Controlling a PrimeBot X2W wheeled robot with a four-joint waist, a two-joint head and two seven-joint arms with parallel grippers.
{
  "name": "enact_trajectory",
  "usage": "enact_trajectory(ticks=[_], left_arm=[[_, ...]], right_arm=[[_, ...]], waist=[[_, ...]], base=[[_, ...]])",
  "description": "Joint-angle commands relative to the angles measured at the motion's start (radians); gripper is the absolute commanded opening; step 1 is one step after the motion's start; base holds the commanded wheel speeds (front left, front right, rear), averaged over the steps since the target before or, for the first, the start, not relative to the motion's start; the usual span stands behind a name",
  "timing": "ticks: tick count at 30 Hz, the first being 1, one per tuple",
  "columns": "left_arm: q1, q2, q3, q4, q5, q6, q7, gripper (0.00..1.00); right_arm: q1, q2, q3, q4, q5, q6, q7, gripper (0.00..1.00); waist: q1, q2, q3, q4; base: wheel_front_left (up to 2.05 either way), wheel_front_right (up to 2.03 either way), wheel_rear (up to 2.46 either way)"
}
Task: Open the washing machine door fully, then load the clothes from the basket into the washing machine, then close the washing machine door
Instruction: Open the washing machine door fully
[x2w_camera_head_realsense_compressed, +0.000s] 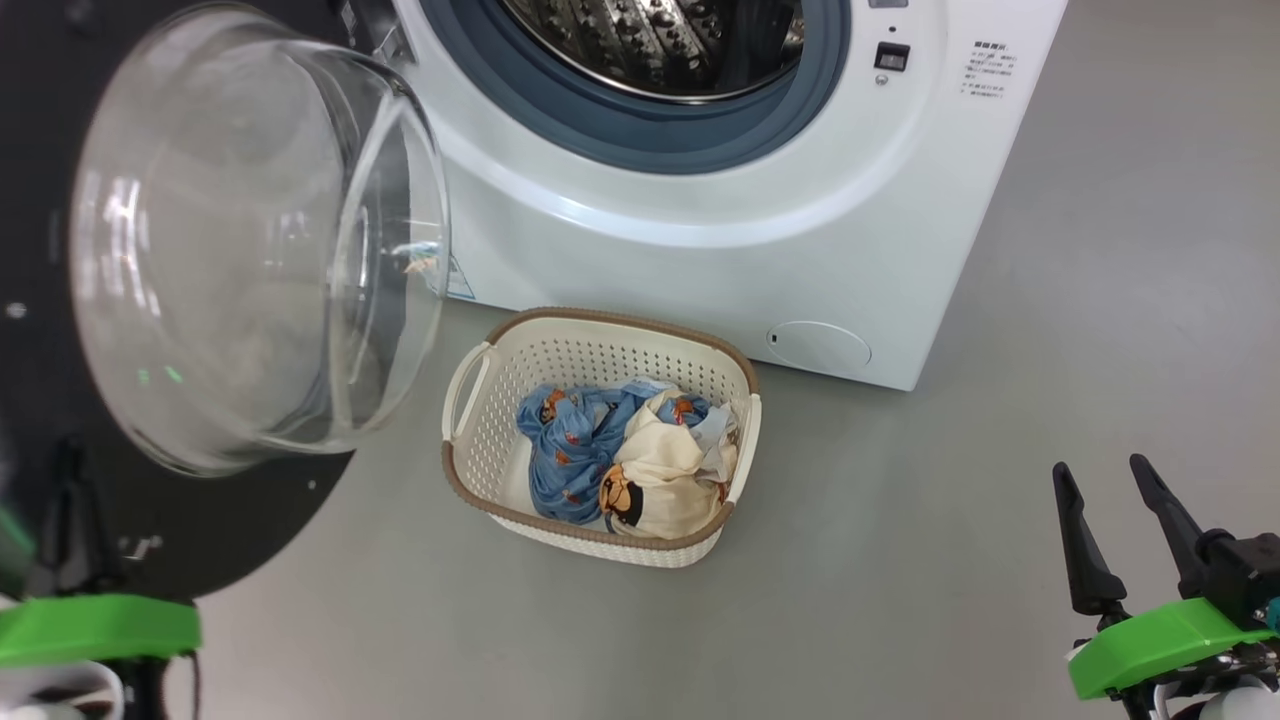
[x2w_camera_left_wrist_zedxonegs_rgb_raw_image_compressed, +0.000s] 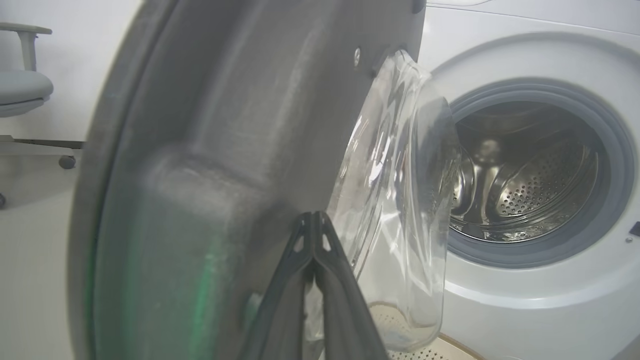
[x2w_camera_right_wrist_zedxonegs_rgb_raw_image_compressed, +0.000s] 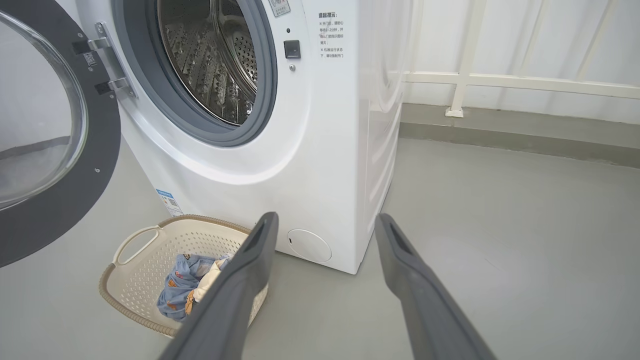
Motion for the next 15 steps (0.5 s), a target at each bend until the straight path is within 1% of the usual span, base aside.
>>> enact_trajectory(ticks=[1,6,8,15], left_arm=[[-0.054,0.06,0.066,-0.001,0.016,0.006,-0.006,0.0],[-0.119,0.092,0.138,0.068,0.032,0.001,-0.006,0.0],[-0.132,0.099,0.151,0.084,0.033,-0.003,-0.006,0.0],[-0.224,0.16,0.218,0.22,0.051,-0.023,-0.006,0.0]], right_arm=[[-0.022,-0.017,0.021,-0.028,-0.008,0.001,-0.012,1.0],[-0.034,-0.026,0.028,-0.03,-0.012,0.001,-0.012,1.0],[-0.036,-0.027,0.029,-0.03,-0.013,0.001,-0.012,1.0],[-0.049,-0.036,0.03,-0.034,-0.017,0.001,-0.012,1.0]], waist=[[0.0,0.0,0.009,0.002],[0.0,0.0,0.034,0.0],[0.0,0.0,0.04,-0.001],[0.0,0.0,0.072,-0.001]], base=[[0.0,0.0,0.0],[0.0,0.0,0.0],[0.0,0.0,0.0],[0.0,0.0,0.0]])
